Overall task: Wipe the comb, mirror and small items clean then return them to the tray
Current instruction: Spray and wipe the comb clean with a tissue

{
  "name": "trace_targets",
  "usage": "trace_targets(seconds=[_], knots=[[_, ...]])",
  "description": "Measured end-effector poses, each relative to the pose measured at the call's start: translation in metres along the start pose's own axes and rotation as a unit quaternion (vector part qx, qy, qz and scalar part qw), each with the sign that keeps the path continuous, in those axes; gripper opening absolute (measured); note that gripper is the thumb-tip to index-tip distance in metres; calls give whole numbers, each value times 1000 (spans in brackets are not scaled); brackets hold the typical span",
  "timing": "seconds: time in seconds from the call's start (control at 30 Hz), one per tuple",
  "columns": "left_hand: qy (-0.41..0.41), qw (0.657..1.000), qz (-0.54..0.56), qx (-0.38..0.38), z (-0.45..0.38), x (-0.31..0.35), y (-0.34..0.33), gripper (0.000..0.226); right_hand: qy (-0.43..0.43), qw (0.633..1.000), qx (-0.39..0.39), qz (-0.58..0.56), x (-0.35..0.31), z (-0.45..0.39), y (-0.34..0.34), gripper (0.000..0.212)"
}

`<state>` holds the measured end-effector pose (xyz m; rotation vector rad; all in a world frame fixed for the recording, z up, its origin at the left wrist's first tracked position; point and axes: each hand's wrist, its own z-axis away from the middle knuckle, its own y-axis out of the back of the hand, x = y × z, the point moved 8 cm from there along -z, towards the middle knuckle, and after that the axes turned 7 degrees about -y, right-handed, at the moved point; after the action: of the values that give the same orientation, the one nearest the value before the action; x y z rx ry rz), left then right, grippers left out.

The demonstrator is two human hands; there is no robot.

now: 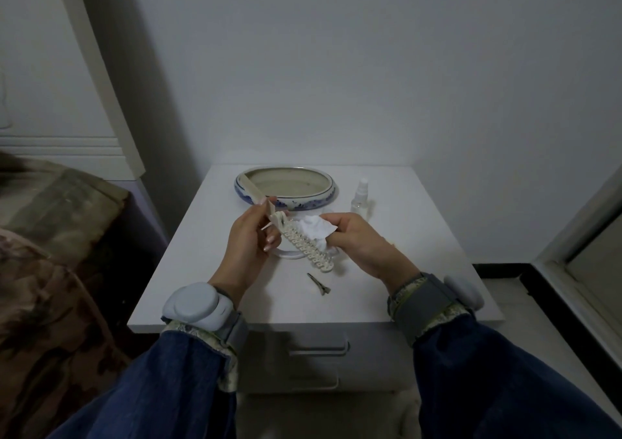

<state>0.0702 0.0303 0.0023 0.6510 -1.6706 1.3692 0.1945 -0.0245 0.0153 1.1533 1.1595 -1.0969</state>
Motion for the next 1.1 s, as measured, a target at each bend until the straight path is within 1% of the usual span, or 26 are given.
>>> trace_targets(seconds=[0.2,0.3,0.43,0.53,0.57,0.63,0.67,0.77,0.83,0.9,1.0,1.1], knots=[[-19,1000,-4,22,-1,4,7,19,-6,1000,0,13,2,1,0,30],[-30,999,-24,16,0,5,5,19,-7,1000,2,14,3,1,1,32],[-20,1000,-13,10,0,4,4,21,-5,999,21,-36,1,1,1,30],[-13,1000,-16,8,2,2,3,20,-2,993,61,-99,-3,1,10,25],[-11,1000,-14,10,2,2,2,20,4,992,69,-104,-5,1,14,22],[-8,1000,-7,12,2,1,2,19,14,995,79,-64,-5,3,19,12],[-8,1000,-5,11,2,2,2,17,12,996,80,-38,-4,3,19,11],[-7,1000,-5,12,2,1,2,15,-15,998,64,3,5,2,15,20],[-9,1000,-5,9,2,2,2,16,-23,998,50,20,6,1,10,30],[-8,1000,-12,2,2,1,2,18,-23,998,42,27,5,1,8,34],[2,1000,-29,-10,1,-2,2,20,-25,999,22,17,4,2,5,37],[13,999,-33,-20,2,-5,-1,21,-34,999,7,20,6,3,1,32]])
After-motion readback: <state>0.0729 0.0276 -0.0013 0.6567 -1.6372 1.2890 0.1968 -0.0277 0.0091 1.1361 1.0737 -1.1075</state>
